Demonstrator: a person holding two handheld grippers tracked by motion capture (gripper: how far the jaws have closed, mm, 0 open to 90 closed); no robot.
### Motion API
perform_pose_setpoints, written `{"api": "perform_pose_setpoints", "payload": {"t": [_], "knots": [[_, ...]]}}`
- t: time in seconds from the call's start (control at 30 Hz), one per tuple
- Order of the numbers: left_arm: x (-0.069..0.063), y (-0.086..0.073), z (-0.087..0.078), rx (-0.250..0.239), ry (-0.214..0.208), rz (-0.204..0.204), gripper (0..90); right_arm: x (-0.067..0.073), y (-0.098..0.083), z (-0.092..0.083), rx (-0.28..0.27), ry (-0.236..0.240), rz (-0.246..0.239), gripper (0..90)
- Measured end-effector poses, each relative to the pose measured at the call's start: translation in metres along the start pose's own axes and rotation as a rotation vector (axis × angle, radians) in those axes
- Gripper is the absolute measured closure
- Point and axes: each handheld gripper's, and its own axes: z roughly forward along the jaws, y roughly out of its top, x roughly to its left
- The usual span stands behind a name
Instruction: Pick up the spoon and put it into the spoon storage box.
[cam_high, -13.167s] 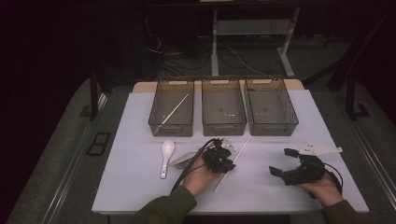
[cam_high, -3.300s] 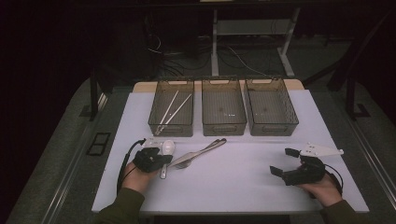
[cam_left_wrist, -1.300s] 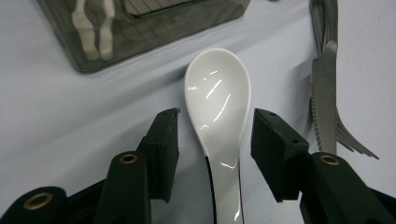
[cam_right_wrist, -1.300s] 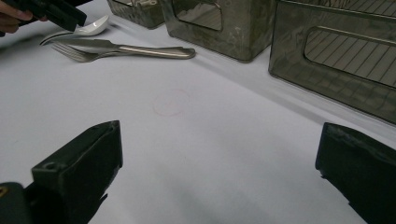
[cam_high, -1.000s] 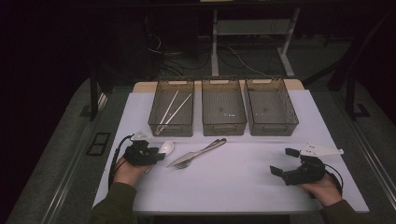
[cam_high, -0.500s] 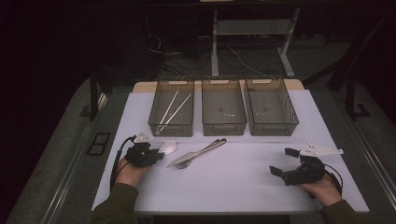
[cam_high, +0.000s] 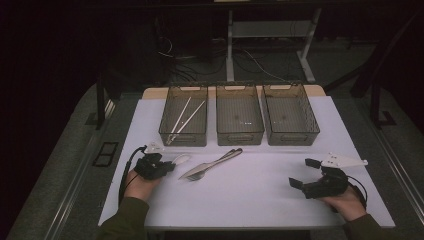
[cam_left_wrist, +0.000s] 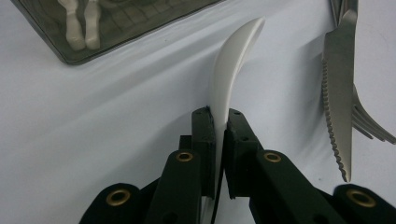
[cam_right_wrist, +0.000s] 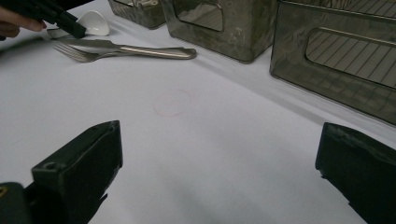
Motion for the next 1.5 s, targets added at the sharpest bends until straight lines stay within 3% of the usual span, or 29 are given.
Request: {"api": "perform_pose_setpoints", "payload": {"t": [0.3,0.57,1.0,1.5], "knots": [[0.001,0.000,-0.003,-0.014,-0.014,-0.007,83.1,0.000,0.000,0.000,-0.001,0.002,0.000,0.5],[-0.001,0.004,-0.012,-0.049,-0.023,0.013,83.1,0.001,0.000,0.000,-0.004,0.007,-0.002,0.5],[-0.009,0.022,-0.022,-0.088,-0.048,0.071,83.1,0.001,0.000,0.001,0.000,0.010,-0.011,0.5],[-0.023,0.047,-0.027,-0.160,-0.111,0.091,83.0,0.002,0.000,0.001,-0.001,0.011,-0.012,0.5]]}}
